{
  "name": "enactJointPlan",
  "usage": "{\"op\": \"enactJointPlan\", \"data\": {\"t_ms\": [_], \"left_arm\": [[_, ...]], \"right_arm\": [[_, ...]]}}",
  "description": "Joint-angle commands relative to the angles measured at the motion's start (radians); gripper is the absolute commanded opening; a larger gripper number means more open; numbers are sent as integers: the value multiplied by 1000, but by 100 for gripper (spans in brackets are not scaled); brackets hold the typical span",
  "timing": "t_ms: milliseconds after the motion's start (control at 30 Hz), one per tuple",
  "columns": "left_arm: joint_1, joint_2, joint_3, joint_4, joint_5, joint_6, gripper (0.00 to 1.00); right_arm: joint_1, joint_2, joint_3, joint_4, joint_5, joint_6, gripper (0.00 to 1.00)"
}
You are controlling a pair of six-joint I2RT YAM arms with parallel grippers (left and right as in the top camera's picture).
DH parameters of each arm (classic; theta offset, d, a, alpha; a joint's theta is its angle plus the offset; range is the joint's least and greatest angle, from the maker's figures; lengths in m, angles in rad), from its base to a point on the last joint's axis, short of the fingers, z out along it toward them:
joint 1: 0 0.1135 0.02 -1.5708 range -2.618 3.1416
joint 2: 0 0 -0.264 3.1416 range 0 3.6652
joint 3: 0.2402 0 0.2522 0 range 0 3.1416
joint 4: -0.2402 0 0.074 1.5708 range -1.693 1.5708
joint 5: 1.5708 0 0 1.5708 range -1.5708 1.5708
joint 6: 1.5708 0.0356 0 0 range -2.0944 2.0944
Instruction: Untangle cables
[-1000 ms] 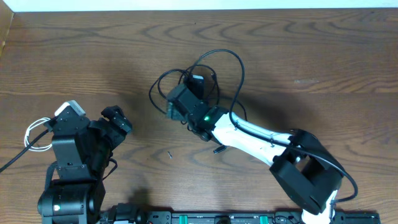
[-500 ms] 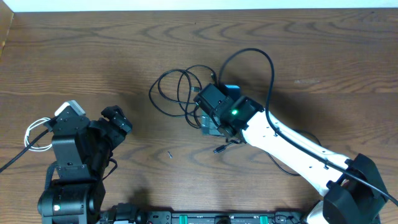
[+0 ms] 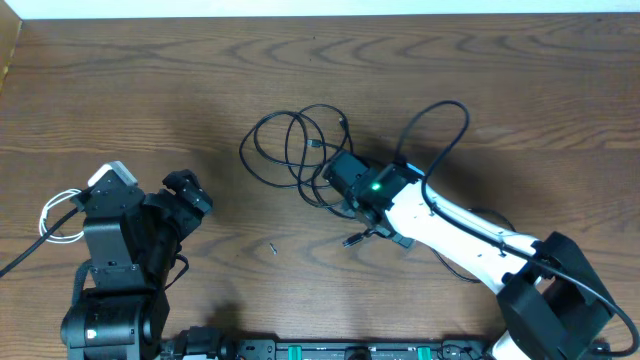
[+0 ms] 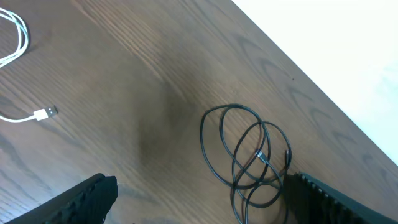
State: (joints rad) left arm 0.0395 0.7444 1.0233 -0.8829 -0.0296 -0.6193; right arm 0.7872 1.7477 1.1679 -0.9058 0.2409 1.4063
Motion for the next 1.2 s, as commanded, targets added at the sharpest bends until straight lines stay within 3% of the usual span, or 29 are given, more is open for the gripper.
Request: {"op": "enactJointPlan", "data": {"t_ms": [0,100,233,500,567,667,700,767,833,967,1100,1133,1167], "left_arm": [[5,-1,11,0,-12,21,91],[5,-1,11,0,-12,21,91],[5,-1,11,0,-12,21,91],[5,-1,11,0,-12,21,91],[5,-1,11,0,-12,21,91],[5,-1,11,0,-12,21,91],[5,-1,11,0,-12,21,91],[5,-1,11,0,-12,21,91],[5,-1,11,0,-12,21,91],[5,-1,11,0,-12,21,91],[5,-1,11,0,-12,21,91],[5,-1,11,0,-12,21,91],[5,-1,11,0,-12,21,91]], "right_arm": [[-29,7,-47,10,23,158,99],[-51,8,-96,68,22,183,99],[-69,13,-155,144,21,183,90],[-69,38,-193,145,12,156,85],[-72,39,-196,145,13,156,72],[-76,43,-198,144,21,150,33],[-77,44,-198,143,21,148,24],[-82,44,-198,132,23,148,11],[-93,44,-198,108,34,148,4],[-162,44,-198,33,54,146,1],[-251,44,-198,2,61,24,1],[-268,44,-198,6,43,-22,4],[-284,44,-198,9,18,-80,18]]}}
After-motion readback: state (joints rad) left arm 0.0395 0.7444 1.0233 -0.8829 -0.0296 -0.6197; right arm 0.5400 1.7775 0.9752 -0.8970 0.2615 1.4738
